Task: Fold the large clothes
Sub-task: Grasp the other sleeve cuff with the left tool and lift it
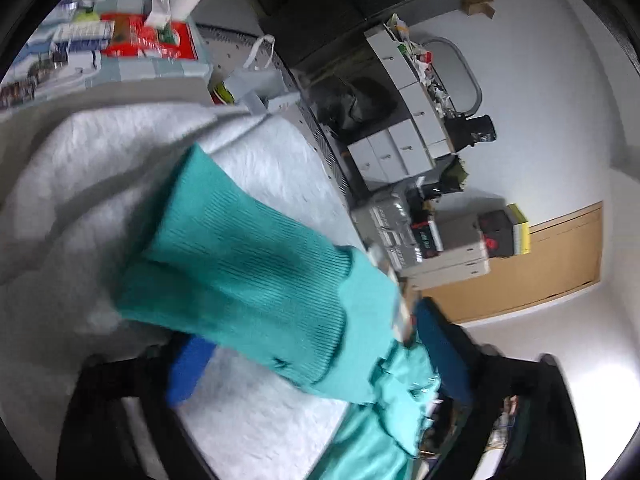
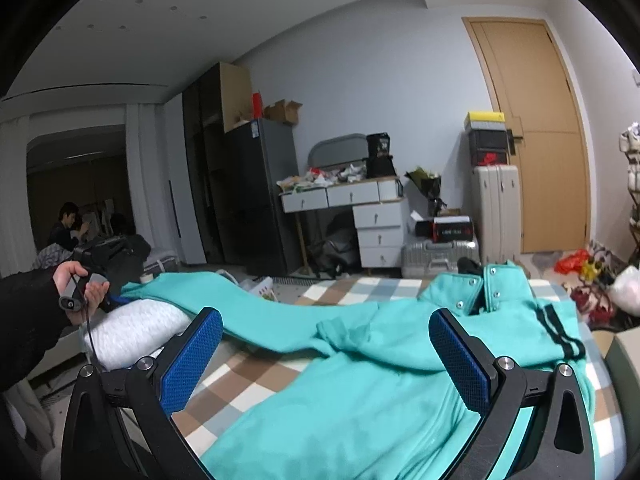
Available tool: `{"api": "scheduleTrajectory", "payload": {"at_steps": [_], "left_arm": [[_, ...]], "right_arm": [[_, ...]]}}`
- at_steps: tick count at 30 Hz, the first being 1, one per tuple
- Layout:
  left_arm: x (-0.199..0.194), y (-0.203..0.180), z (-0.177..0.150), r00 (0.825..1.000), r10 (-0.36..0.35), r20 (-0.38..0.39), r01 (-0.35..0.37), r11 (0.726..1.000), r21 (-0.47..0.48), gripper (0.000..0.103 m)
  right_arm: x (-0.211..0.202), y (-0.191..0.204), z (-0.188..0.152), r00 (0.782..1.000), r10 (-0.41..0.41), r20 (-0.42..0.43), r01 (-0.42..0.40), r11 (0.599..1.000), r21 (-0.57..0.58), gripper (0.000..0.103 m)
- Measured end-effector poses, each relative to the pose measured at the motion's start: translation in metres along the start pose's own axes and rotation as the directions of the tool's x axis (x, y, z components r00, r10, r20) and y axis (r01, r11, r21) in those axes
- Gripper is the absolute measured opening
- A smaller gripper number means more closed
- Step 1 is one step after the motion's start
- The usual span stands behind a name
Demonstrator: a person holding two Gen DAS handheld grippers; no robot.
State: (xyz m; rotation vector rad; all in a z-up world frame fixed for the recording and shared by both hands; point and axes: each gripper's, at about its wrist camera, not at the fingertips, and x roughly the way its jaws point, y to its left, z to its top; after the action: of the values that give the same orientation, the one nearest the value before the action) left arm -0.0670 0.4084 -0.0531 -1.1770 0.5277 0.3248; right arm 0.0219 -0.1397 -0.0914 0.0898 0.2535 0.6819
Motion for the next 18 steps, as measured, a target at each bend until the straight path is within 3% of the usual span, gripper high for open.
{"api": "scheduleTrajectory", "payload": {"at_steps": [2,3,4,5,9,13,15,17,18], "left_arm": [[-0.002,-0.005,-0.001,0.999,0.044,0.024,-0.045,0.998,0.052,0.040],[-0.002,-0.006,0.000,0.998,0.061,0.030,-0.063,0.995,0.081,0.030],[-0.004,-0.008,0.000,0.996,0.082,0.046,-0.087,0.989,0.121,0.008],[-0.006,-0.004,0.002,0.995,0.080,0.065,-0.089,0.984,0.153,0.006],[-0.011,-0.002,0.001,0.990,0.081,0.119,-0.107,0.966,0.236,0.006],[-0.005,0.006,0.009,0.990,0.069,0.122,-0.089,0.981,0.171,0.008],[0.002,0.012,0.014,0.991,0.089,0.103,-0.101,0.987,0.124,0.014],[0.012,0.019,0.015,0.996,0.056,0.068,-0.060,0.996,0.071,0.041],[0.017,0.021,0.016,0.998,0.027,0.051,-0.030,0.998,0.053,0.046]], "right_arm": [[0.002,0.000,-0.001,1.000,-0.004,-0.007,0.004,1.000,0.006,0.103],[0.002,0.000,-0.001,1.000,-0.002,-0.010,0.002,1.000,0.008,0.103],[0.002,0.000,-0.001,1.000,-0.001,-0.012,0.001,1.000,0.010,0.103],[0.002,0.000,-0.001,1.000,-0.003,-0.012,0.003,1.000,0.010,0.103],[0.002,0.002,-0.002,1.000,-0.003,-0.023,0.003,1.000,0.002,0.103],[0.004,0.008,-0.002,0.999,-0.006,-0.035,0.005,1.000,-0.016,0.103],[0.004,0.010,-0.002,0.999,-0.007,-0.038,0.006,1.000,-0.022,0.103],[0.005,0.010,-0.002,0.999,-0.008,-0.042,0.007,1.000,-0.026,0.103],[0.004,0.011,-0.002,0.999,-0.008,-0.045,0.007,1.000,-0.027,0.103]]}}
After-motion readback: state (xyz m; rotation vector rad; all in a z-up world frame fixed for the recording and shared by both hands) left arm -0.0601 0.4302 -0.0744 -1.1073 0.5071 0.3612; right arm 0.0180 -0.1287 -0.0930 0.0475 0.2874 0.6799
